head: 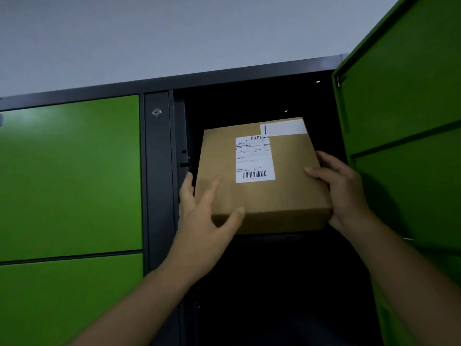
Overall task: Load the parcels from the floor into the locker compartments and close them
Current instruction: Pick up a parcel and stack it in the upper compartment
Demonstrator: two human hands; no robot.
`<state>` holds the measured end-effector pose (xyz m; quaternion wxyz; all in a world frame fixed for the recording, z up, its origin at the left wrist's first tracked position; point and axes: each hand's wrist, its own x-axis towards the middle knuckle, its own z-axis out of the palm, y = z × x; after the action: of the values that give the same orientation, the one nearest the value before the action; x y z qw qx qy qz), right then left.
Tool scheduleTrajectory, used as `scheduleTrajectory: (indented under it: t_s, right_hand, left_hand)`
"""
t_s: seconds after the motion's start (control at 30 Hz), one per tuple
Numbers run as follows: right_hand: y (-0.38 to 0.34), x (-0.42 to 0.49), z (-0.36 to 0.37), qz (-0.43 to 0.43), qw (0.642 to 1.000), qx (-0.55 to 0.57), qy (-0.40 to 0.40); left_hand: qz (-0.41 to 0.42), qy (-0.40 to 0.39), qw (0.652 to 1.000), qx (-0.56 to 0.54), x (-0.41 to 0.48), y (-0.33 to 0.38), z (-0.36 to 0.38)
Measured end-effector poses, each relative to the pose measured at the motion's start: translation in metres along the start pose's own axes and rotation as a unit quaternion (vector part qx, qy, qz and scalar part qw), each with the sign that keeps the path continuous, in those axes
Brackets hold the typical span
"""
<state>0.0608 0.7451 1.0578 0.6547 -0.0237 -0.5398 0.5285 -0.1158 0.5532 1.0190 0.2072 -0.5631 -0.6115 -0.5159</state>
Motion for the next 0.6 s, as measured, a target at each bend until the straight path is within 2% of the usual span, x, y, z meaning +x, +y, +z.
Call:
scheduleTrajectory:
  t_s: [0.1,0.17,0.33,0.5,0.6]
  right_hand:
    - [0.011,0.045,0.005,0.053,0.998,0.023,-0.003]
    - [0.021,0.069,0.007,0.086,0.996,0.024,-0.009]
    - [0.039,0.1,0.009,0.116,0.993,-0.007,0.0]
    - [0.046,0.113,0.01,0.194,0.976,-0.088,-0.043]
    - [0.054,0.123,0.018,0.172,0.973,-0.139,-0.07]
  left_hand:
    - [0.069,-0.024,0.985,0.156,0.029,-0.004,0.014]
    - [0.063,-0.033,0.975,0.209,0.051,-0.008,0.022]
    - [0.033,-0.054,0.963,0.262,0.099,-0.021,0.043]
    - [0.018,-0.062,0.961,0.268,0.128,-0.036,0.057]
    - [0.0,-0.059,0.962,0.267,0.142,-0.046,0.061]
